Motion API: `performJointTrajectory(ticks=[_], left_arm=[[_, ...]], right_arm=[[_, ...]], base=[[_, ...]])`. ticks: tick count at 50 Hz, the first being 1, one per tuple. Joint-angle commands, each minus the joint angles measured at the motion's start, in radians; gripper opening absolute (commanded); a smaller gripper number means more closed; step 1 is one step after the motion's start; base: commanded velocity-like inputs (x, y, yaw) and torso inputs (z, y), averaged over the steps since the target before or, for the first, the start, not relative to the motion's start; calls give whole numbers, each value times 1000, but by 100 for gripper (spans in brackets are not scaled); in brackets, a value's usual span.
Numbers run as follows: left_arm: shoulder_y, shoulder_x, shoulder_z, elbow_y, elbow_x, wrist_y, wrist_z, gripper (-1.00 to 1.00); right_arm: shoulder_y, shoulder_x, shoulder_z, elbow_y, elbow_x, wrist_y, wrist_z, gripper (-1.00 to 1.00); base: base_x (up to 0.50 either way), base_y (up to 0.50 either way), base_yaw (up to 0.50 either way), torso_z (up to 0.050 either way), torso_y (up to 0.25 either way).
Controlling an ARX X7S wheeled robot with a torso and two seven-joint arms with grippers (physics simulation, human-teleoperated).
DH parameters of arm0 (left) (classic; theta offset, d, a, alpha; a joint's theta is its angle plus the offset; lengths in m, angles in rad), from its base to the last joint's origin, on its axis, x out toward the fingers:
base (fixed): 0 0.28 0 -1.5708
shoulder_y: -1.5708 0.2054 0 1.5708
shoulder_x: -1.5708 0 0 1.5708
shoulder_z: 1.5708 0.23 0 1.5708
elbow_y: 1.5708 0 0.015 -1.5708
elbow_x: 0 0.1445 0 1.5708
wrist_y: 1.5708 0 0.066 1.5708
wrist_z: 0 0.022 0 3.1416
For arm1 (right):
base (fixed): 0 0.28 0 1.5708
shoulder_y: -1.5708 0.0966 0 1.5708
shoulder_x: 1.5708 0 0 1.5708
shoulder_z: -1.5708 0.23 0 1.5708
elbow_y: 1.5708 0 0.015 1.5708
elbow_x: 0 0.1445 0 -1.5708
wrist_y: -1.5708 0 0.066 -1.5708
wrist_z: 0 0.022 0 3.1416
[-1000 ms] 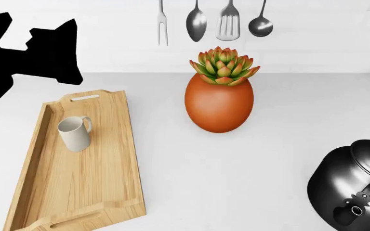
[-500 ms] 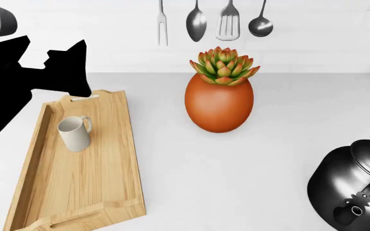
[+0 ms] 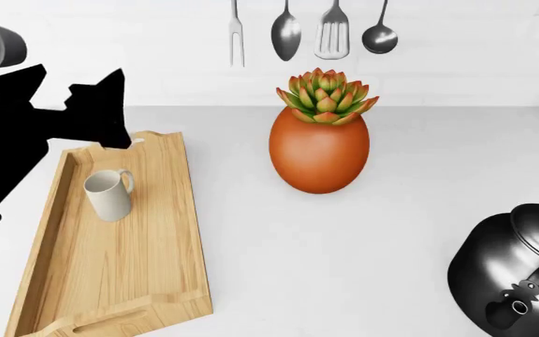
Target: Pick the kettle from the counter and place it on the tray. Then pick the mug from the cabinet and place it on the tray. Then close the cabinet doors.
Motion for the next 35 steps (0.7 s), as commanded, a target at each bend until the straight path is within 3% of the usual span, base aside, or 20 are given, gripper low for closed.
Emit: performJointTrajectory(ticks=[1, 17, 35], left_arm=[[26, -1, -3, -4, 22, 16, 22, 100], [21, 0, 7, -3, 14, 14, 11, 100], [19, -4, 15, -7, 15, 18, 11, 100]], right_arm=[[-96, 2, -72, -3, -143, -94, 0, 100], [-181, 2, -137, 43, -261, -169, 0, 100], [-364, 2, -304, 12, -482, -385, 0, 100]], base=[[0, 0, 0, 0, 0], [0, 0, 0, 0, 0], [0, 0, 0, 0, 0]])
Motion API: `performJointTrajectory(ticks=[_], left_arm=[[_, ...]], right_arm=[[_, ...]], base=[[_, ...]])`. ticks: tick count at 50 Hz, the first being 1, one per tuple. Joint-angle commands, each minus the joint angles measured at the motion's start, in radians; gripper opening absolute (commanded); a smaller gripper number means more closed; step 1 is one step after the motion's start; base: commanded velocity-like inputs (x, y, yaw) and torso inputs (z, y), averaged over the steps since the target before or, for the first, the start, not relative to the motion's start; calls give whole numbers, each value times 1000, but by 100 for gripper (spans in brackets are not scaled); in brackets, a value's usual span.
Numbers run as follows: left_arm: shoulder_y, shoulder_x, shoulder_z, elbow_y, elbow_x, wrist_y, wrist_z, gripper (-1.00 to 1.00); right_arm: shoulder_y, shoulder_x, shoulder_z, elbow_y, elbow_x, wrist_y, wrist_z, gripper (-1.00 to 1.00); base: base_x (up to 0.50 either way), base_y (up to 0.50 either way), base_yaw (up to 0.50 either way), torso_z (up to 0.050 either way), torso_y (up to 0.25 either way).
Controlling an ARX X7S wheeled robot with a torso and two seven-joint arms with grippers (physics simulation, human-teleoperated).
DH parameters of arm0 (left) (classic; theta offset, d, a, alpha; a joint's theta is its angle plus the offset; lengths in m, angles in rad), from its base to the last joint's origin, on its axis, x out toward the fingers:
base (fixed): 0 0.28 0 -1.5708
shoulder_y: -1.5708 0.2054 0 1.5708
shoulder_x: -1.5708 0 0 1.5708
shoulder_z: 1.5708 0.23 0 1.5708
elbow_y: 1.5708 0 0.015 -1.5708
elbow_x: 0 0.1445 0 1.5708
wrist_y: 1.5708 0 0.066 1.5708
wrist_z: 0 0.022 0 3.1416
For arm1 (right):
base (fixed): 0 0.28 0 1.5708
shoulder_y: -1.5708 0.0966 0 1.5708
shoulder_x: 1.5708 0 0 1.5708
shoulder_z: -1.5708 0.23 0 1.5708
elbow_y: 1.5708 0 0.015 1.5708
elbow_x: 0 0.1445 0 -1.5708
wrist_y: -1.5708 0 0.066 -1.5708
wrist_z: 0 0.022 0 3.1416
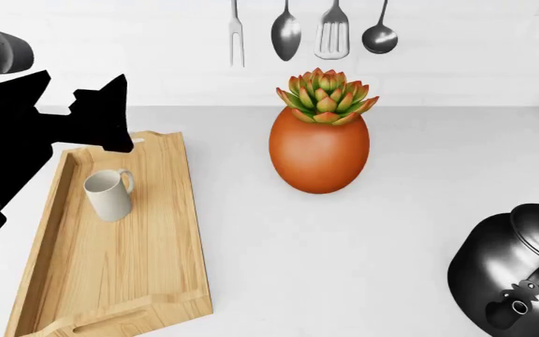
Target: Pick the kettle from the counter and place it on the tray. Then pick the mug from the cabinet and place it on the tray. Then close the cabinet doors.
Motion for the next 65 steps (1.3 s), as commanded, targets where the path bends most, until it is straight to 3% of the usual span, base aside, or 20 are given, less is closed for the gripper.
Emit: performJointTrajectory(ticks=[1, 23, 35, 36, 49, 54, 56, 57, 65], left_arm=[[-1, -3, 4, 0, -3, 2, -2, 100], [21, -4, 9, 5, 7, 12, -1, 100], [25, -6, 11, 4, 6, 16, -3, 100], [25, -6, 11, 4, 6, 17, -2, 100], [35, -10, 9, 0, 10, 25, 4, 100], [45, -11, 7, 1, 15, 30, 8, 100], [49, -11, 6, 1, 17, 32, 10, 100], [51, -11, 6, 0, 18, 33, 11, 100], [57, -13, 4, 1, 18, 38, 12, 100]], right_arm=[[-110, 0, -99, -10, -136, -128, 0, 100], [-327, 0, -303, -12, -417, -381, 0, 100], [-373, 0, -342, -17, -473, -426, 0, 100], [-373, 0, -342, -19, -473, -424, 0, -100], [-473, 0, -436, -25, -687, -522, 0, -100], [-457, 0, -418, -25, -675, -499, 0, -100], [-196, 0, -156, -25, -375, -232, 0, -100], [-176, 0, -135, -25, -225, -215, 0, -100], [-141, 0, -94, -25, -197, -147, 0, -100]], base=[[0, 0, 0, 0, 0], [0, 0, 0, 0, 0], [0, 0, 0, 0, 0], [0, 0, 0, 0, 0], [0, 0, 0, 0, 0], [0, 0, 0, 0, 0], [0, 0, 0, 0, 0], [0, 0, 0, 0, 0], [0, 0, 0, 0, 0]])
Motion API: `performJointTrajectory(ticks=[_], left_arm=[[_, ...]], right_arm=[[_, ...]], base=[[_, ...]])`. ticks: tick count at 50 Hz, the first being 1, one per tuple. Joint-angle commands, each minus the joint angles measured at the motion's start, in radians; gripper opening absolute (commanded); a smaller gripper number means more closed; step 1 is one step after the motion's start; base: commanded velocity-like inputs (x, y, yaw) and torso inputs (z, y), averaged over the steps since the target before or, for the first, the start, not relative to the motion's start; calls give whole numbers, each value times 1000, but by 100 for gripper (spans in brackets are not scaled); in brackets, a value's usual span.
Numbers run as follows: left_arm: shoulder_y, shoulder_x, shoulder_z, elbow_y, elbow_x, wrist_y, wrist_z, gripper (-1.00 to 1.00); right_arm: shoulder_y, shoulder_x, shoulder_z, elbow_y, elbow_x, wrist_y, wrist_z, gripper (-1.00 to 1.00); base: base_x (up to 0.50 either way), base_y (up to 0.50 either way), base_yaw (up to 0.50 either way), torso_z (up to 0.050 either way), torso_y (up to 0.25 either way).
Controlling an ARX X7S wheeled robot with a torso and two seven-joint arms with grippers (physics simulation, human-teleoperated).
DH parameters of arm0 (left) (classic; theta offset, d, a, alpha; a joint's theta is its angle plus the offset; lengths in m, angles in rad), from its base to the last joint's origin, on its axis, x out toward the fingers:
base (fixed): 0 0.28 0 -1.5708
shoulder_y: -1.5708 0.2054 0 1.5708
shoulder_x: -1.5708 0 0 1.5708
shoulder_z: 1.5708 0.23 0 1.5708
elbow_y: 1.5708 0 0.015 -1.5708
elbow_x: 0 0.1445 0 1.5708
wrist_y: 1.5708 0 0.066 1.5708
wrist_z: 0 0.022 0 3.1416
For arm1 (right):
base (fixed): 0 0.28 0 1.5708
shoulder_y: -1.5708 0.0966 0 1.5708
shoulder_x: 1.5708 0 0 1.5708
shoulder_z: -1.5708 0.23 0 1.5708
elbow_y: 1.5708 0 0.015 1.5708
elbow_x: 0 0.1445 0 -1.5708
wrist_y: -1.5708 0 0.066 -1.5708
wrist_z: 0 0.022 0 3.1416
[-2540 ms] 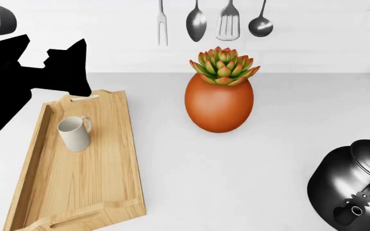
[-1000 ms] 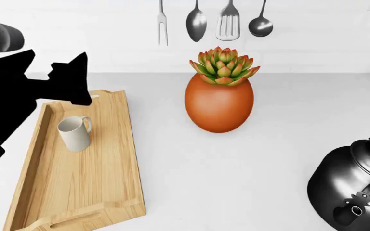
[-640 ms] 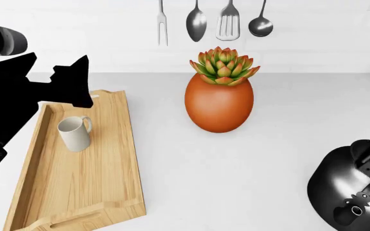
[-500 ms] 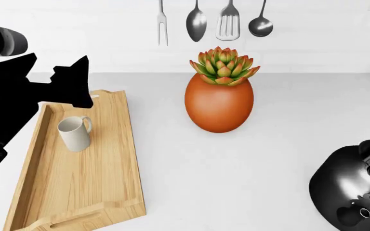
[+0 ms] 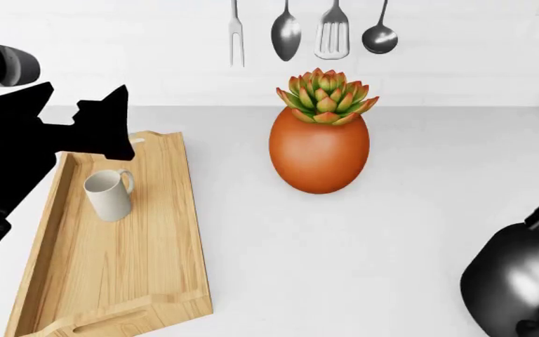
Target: Pick the kettle from the counter and place it on the tray. Then pick the mug from the cabinet and place it on the tray. Then close the cabinet doors.
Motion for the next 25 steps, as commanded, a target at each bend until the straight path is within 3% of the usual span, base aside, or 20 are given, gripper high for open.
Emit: performJointTrajectory(ticks=[1, 25], left_arm=[[9, -2, -2, 1, -1, 7, 1, 100], [2, -6, 0, -8, -7, 12, -3, 100]], right_arm=[[160, 1, 158, -1, 209, 182, 2, -100], [478, 1, 501, 30, 691, 642, 2, -100]], base=[[0, 0, 0, 0, 0], [0, 0, 0, 0, 0]])
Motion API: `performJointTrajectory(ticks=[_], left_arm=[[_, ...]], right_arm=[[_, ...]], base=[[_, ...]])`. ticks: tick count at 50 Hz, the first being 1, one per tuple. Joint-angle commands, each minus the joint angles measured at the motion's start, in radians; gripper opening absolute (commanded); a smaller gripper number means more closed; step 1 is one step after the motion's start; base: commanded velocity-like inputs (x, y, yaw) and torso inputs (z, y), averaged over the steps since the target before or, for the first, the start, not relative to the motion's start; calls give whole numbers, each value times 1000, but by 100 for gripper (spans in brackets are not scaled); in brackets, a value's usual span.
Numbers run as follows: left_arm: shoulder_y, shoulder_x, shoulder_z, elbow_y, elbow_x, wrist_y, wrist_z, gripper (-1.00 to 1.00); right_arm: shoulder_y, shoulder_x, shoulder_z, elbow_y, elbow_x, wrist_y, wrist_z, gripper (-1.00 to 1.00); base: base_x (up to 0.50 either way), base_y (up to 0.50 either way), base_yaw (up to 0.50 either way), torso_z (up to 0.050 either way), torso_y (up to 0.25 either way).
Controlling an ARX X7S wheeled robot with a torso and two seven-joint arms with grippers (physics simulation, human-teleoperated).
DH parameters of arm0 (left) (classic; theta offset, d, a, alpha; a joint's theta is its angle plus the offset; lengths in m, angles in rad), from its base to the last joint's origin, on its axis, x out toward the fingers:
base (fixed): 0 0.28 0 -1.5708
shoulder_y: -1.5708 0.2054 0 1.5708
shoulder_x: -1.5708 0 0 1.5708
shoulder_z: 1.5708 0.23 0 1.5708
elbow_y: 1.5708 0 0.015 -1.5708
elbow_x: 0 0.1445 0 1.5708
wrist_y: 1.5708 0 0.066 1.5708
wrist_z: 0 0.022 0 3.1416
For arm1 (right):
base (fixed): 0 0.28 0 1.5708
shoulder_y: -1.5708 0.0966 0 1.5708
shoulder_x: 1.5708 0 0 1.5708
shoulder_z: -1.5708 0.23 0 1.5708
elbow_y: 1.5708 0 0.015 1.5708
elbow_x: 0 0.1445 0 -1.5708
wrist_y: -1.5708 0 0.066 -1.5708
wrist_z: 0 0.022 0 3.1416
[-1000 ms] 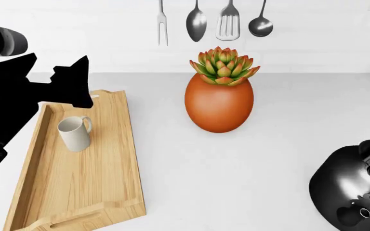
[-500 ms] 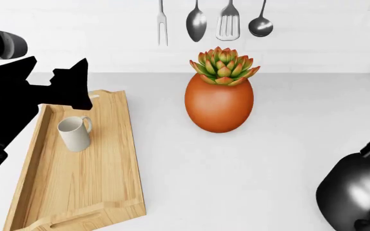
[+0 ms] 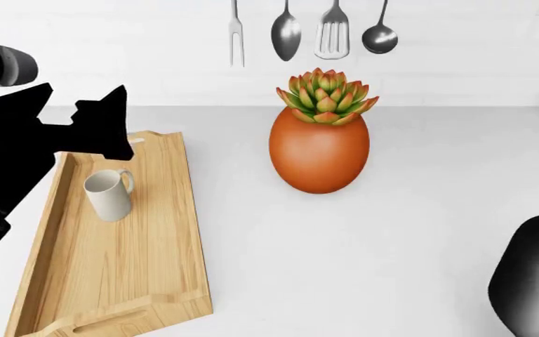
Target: Pick the kettle from the counter and place it on the tray. Then pick the mug from the cabinet and place it on the tray. Then close the cabinet doors.
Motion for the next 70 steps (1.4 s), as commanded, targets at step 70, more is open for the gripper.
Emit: performJointTrajectory(ticks=[70], left_arm=[[161, -206, -405, 62, -226, 40, -115, 100]], right_arm=[[239, -916, 316, 529, 16, 607, -373, -100]], base=[[0, 0, 0, 0, 0]])
